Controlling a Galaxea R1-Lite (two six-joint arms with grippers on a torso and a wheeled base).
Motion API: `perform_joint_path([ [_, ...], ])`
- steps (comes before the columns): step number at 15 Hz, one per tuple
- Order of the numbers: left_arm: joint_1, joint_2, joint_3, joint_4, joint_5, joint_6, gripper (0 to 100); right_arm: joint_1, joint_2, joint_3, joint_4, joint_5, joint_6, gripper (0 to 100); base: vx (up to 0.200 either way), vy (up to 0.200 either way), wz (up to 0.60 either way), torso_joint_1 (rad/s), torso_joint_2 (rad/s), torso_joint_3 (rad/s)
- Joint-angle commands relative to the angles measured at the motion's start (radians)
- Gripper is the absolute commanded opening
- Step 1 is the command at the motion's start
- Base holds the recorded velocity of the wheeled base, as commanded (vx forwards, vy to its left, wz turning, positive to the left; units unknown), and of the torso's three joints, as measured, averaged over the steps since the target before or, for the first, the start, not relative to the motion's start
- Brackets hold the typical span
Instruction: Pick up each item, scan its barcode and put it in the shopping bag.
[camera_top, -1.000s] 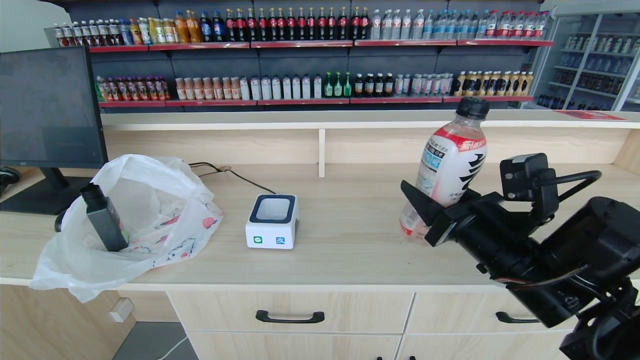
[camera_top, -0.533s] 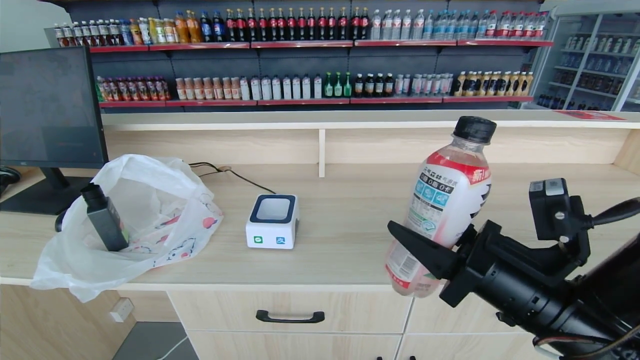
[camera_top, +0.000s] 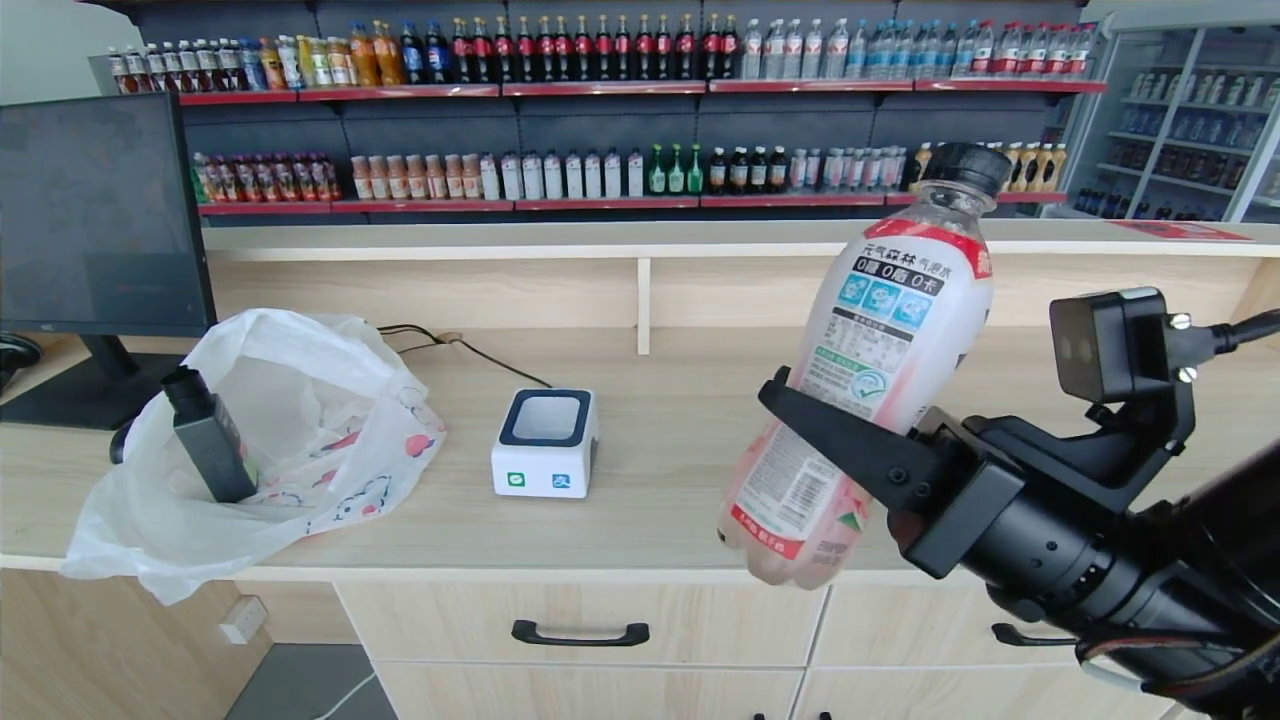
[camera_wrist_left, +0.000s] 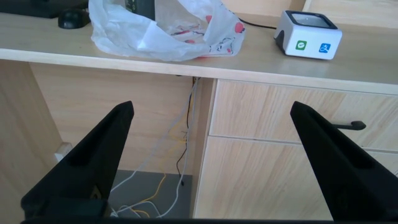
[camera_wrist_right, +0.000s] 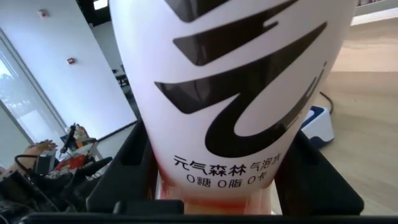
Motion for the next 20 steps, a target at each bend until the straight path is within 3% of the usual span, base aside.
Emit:
perform_joint_path([
  [1,0.000,0.000,0.000,0.000,0.000,-0.001,100,0.031,-0.024,-0.021,-0.001,0.001,0.046,0,0.000,0.000,0.00,0.000,0.00,0.000],
  [10,0.000,0.000,0.000,0.000,0.000,-0.001,100,0.065,-0.128,-0.021,-0.001,0.001,0.270,0,0.000,0.000,0.00,0.000,0.00,0.000],
  [20,0.000,0.000,0.000,0.000,0.000,0.001,100,0.067,-0.180,0.049,-0.001,0.000,0.278,0,0.000,0.000,0.00,0.000,0.00,0.000],
])
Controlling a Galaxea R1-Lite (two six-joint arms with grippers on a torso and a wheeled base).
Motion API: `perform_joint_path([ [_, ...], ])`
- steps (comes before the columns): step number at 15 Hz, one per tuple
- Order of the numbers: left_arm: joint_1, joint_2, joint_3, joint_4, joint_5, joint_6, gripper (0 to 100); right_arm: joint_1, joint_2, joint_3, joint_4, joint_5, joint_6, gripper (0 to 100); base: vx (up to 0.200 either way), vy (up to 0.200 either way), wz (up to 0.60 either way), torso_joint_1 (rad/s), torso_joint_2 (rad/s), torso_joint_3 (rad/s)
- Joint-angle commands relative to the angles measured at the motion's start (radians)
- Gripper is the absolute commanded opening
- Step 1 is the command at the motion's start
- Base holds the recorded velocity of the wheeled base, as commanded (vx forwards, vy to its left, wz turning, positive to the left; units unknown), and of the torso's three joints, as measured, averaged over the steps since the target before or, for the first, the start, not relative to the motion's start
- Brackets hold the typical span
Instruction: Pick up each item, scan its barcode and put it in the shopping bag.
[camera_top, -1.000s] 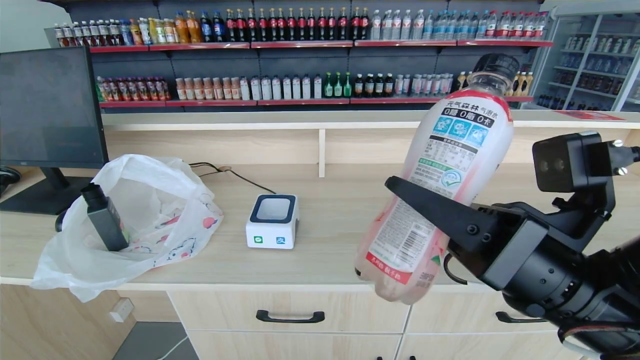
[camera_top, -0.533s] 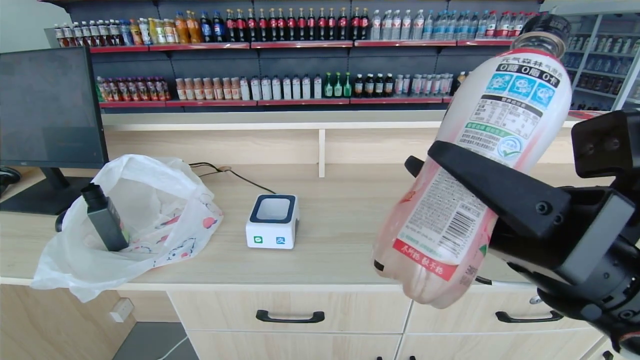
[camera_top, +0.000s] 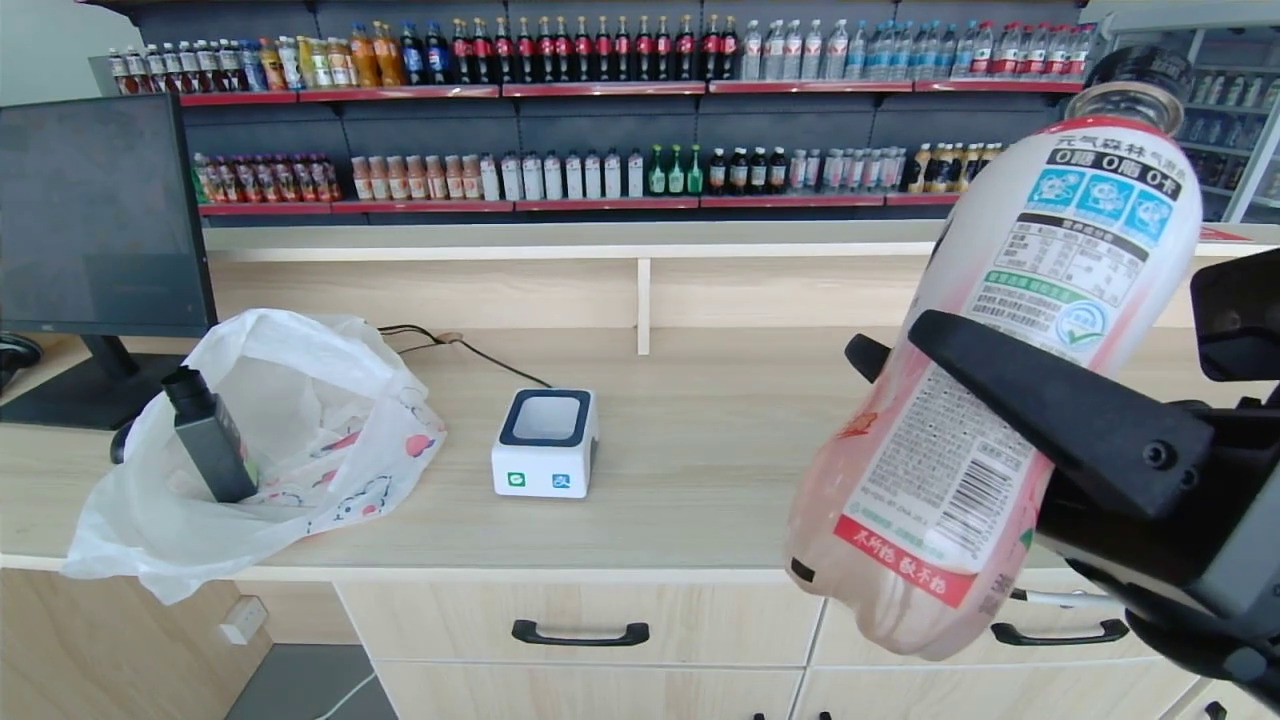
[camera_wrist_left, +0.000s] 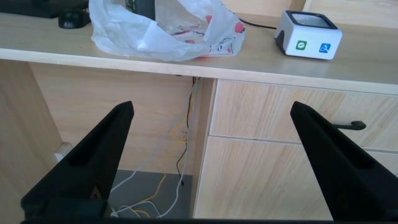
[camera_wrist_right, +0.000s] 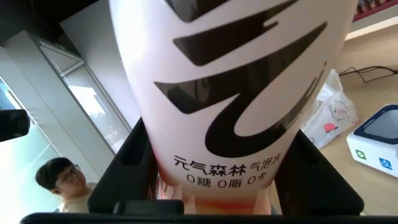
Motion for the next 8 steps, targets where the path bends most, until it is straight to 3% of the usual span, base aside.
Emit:
perform_joint_path([
  [1,0.000,0.000,0.000,0.000,0.000,0.000,100,0.000,-0.008,0.006,-0.001,0.002,0.000,0,0.000,0.000,0.00,0.000,0.00,0.000],
  [8,0.000,0.000,0.000,0.000,0.000,0.001,100,-0.019,-0.014,0.012,-0.001,0.002,0.006,0,0.000,0.000,0.00,0.000,0.00,0.000],
])
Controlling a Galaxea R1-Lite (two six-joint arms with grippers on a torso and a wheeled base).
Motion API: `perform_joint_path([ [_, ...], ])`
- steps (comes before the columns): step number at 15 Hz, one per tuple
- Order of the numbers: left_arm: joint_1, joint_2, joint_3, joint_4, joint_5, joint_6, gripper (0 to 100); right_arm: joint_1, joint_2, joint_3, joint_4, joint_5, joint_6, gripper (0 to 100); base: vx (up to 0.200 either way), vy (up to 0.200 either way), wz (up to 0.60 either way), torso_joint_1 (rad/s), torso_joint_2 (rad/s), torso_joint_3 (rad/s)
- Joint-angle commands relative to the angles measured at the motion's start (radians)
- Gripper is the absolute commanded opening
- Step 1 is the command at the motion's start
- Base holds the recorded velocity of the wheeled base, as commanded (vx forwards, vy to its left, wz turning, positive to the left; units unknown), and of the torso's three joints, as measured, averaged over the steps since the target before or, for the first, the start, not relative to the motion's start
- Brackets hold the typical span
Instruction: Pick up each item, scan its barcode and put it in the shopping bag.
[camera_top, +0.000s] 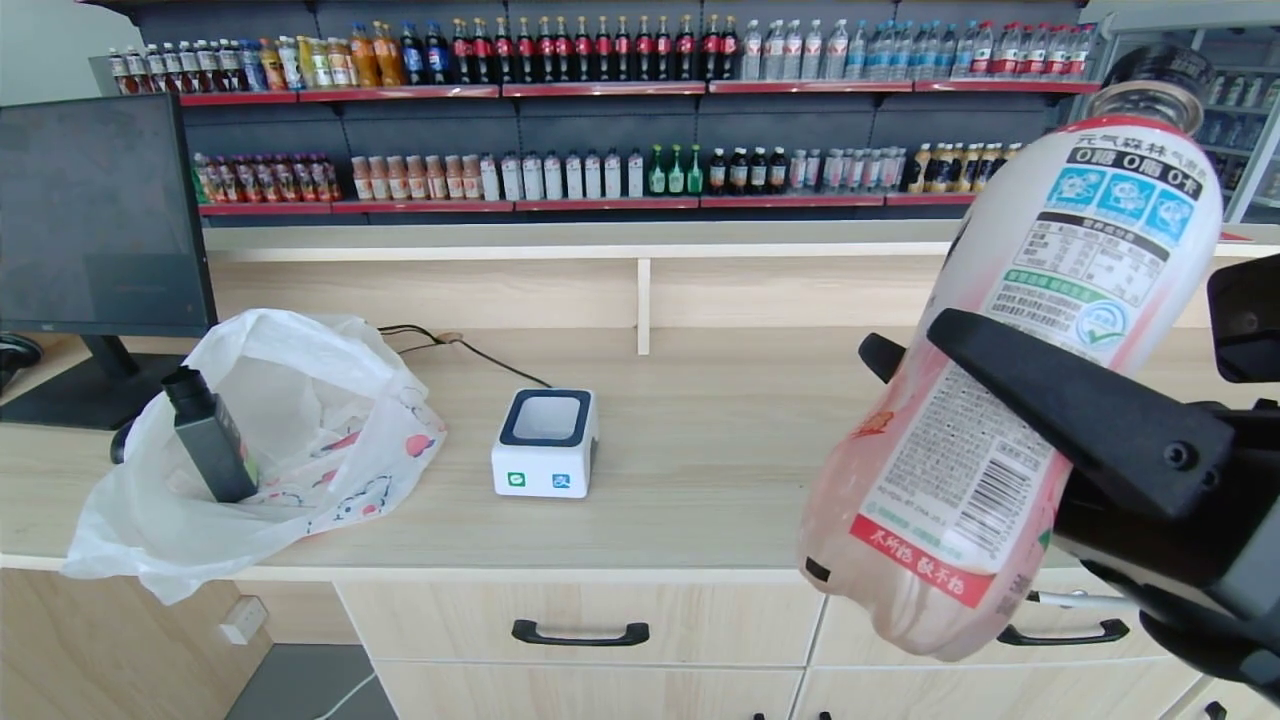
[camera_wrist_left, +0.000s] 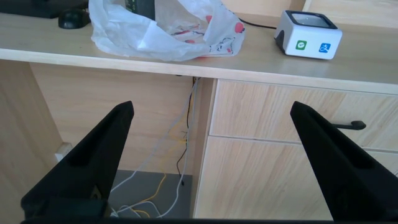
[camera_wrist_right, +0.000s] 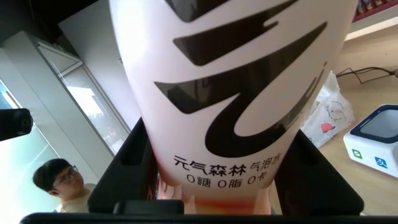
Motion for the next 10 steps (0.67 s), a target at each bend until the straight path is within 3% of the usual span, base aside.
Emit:
perform_joint_path([
  [1,0.000,0.000,0.000,0.000,0.000,0.001,100,-0.008,-0.001,0.002,-0.001,0.000,0.010,0,0.000,0.000,0.00,0.000,0.00,0.000],
  [7,0.000,0.000,0.000,0.000,0.000,0.001,100,-0.131,0.116,-0.079,-0.001,0.000,-0.182,0,0.000,0.000,0.00,0.000,0.00,0.000],
  [10,0.000,0.000,0.000,0.000,0.000,0.001,100,-0.266,0.202,-0.064,-0.001,0.002,-0.421,0,0.000,0.000,0.00,0.000,0.00,0.000],
])
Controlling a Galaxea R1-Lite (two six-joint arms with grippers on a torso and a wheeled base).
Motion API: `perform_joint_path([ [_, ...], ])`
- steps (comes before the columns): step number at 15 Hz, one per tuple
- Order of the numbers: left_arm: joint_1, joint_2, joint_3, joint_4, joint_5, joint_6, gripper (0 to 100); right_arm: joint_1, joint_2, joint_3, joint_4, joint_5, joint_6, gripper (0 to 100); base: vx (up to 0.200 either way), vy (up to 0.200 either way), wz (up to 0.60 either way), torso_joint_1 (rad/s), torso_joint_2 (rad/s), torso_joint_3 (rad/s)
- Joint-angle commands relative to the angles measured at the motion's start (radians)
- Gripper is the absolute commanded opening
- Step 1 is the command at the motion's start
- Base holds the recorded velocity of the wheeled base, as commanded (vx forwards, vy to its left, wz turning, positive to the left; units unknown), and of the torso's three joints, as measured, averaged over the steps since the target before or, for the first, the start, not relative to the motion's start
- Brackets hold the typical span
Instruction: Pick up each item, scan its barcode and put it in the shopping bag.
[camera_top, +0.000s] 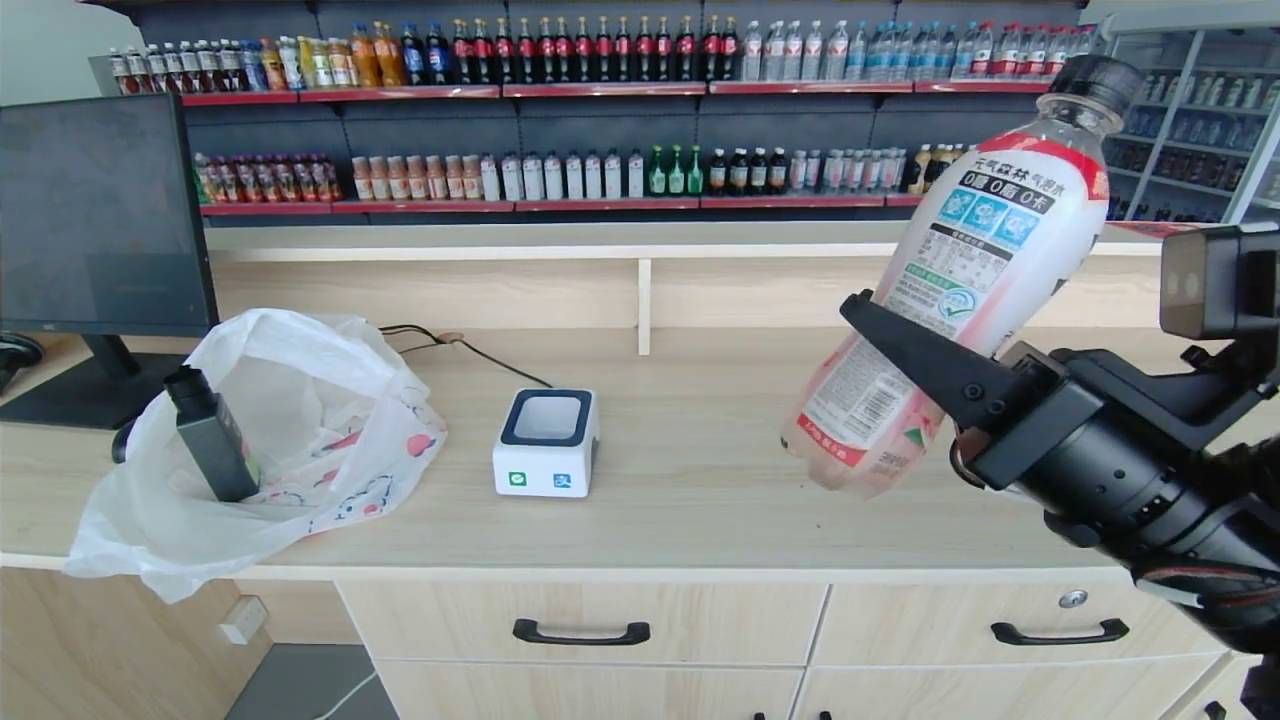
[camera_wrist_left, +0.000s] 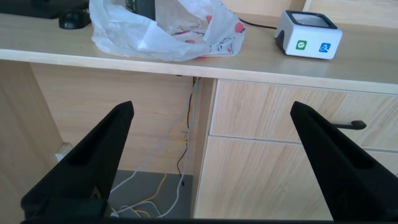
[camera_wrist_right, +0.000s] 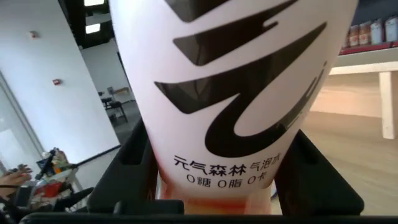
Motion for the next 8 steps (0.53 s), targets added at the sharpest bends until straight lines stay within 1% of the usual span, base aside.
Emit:
perform_joint_path([
  [1,0.000,0.000,0.000,0.000,0.000,0.000,100,-0.104,0.082,0.037,-0.001,0.001,-0.059,0,0.000,0.000,0.00,0.000,0.00,0.000],
  [4,0.000,0.000,0.000,0.000,0.000,0.001,100,-0.125,0.127,0.049,-0.001,-0.009,-0.176,0,0.000,0.000,0.00,0.000,0.00,0.000],
  [6,0.000,0.000,0.000,0.000,0.000,0.001,100,-0.135,0.155,0.032,-0.001,-0.012,-0.242,0,0.000,0.000,0.00,0.000,0.00,0.000],
  [7,0.000,0.000,0.000,0.000,0.000,0.001,100,-0.167,0.161,-0.012,-0.001,-0.011,-0.326,0,0.000,0.000,0.00,0.000,0.00,0.000],
  [8,0.000,0.000,0.000,0.000,0.000,0.001,100,-0.173,0.174,-0.058,-0.001,-0.011,-0.372,0,0.000,0.000,0.00,0.000,0.00,0.000],
])
